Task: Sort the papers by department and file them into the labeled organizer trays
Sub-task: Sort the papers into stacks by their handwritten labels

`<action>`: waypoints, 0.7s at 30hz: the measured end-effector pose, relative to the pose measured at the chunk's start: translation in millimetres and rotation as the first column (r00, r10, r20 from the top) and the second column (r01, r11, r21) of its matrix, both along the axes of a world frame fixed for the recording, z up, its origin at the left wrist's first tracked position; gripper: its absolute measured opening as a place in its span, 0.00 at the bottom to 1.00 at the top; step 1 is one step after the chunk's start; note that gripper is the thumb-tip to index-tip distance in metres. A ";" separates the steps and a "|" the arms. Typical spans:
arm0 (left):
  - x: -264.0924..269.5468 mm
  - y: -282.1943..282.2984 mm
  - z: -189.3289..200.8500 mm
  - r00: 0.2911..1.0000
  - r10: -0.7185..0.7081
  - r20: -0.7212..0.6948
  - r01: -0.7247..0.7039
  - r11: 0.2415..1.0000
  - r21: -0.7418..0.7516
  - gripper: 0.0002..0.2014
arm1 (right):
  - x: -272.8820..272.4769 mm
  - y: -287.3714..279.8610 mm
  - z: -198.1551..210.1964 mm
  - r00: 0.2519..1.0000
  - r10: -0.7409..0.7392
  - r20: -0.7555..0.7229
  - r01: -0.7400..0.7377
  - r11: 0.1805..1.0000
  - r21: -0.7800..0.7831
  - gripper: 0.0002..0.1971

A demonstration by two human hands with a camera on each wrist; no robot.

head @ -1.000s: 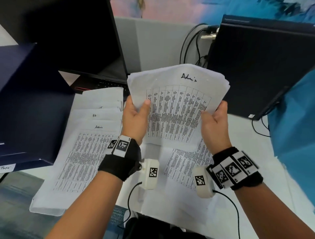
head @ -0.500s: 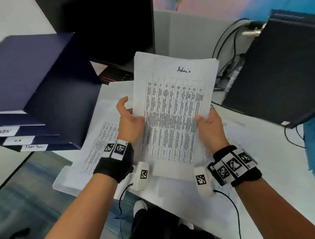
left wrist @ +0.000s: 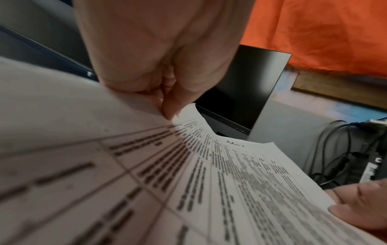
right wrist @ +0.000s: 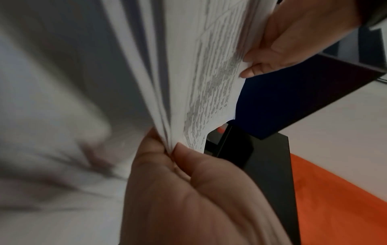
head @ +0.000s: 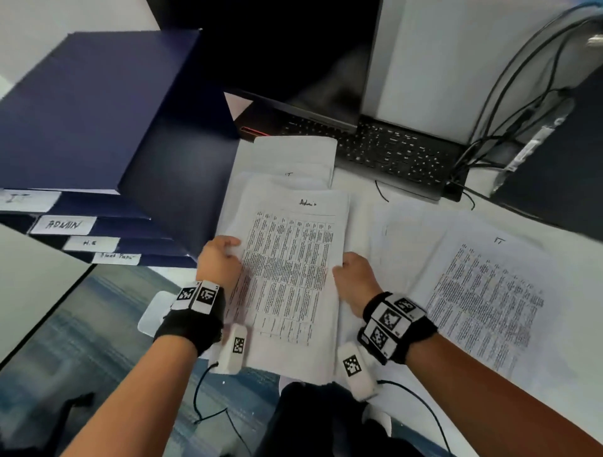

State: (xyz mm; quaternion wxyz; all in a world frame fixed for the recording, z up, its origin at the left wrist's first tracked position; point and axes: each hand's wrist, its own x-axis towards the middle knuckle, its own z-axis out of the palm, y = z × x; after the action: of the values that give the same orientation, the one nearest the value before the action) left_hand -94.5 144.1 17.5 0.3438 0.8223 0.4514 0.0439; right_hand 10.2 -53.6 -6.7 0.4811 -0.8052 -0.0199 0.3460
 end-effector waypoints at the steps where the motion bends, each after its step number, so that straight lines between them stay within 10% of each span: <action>1: 0.0 8.5 -1.2 0.999 -0.006 -0.032 0.007 1.000 0.026 0.21 | -0.9 6.3 -1.6 1.000 0.013 0.000 -0.013 1.000 -0.006 0.12; 9: 11.3 29.9 -26.4 0.793 -0.258 -0.552 0.351 0.934 0.067 0.26 | 0.1 32.3 -20.0 0.994 0.102 0.034 -0.094 0.981 -0.169 0.09; 21: 35.5 -5.7 -14.8 0.795 -0.265 -0.546 0.355 0.933 0.063 0.37 | 27.4 -19.3 -13.1 0.991 -0.090 0.104 0.100 0.990 -0.100 0.07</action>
State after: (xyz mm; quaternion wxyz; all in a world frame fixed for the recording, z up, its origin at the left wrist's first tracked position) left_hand -59.0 138.4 2.6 0.1407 0.8901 0.3820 -0.2047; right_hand 37.6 -73.0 -19.8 0.4526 -0.8455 0.0128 0.2830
